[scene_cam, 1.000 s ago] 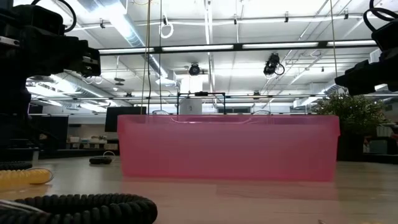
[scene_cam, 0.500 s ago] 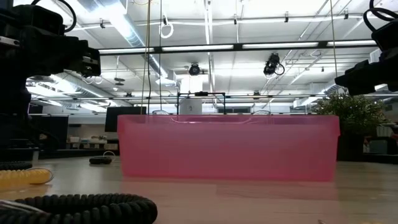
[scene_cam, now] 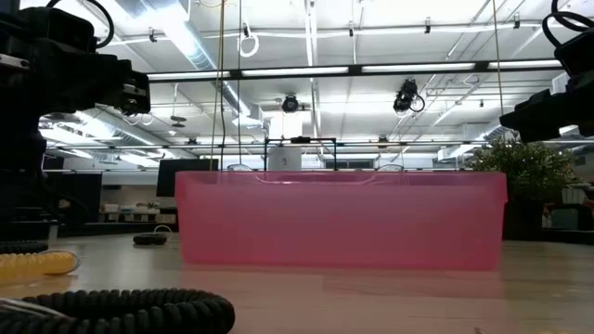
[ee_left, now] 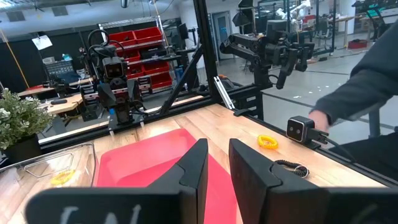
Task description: Sort spring keychains
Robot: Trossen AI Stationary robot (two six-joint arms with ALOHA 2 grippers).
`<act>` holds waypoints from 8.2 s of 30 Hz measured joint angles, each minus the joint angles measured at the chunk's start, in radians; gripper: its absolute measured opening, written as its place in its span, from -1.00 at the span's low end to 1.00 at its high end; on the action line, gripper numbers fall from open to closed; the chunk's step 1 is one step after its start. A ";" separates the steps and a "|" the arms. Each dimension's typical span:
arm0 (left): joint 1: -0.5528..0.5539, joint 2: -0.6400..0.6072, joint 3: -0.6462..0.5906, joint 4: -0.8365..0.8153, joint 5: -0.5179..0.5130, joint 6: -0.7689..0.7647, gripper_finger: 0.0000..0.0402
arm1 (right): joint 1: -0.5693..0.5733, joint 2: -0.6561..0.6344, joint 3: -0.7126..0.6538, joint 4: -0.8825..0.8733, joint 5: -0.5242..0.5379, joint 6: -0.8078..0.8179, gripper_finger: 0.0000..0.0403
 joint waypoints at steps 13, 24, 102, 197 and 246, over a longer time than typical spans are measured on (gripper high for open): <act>0.000 0.000 0.000 0.000 0.000 0.000 -0.66 | 0.000 0.000 0.000 0.000 0.000 0.000 -0.17; 0.000 0.000 0.000 0.000 0.000 0.000 -0.66 | 0.000 0.000 0.000 0.000 0.000 0.000 -0.17; 0.000 0.000 0.000 0.000 0.000 0.000 -0.66 | 0.000 0.000 0.000 0.966 0.000 0.024 -0.17; 0.000 0.000 -0.001 0.006 0.000 0.000 -0.66 | 0.000 0.510 1.226 -0.732 0.130 -0.080 -0.17; 0.000 0.000 0.000 0.006 0.000 0.000 -0.66 | 0.393 1.058 1.688 -1.261 0.332 0.060 -0.17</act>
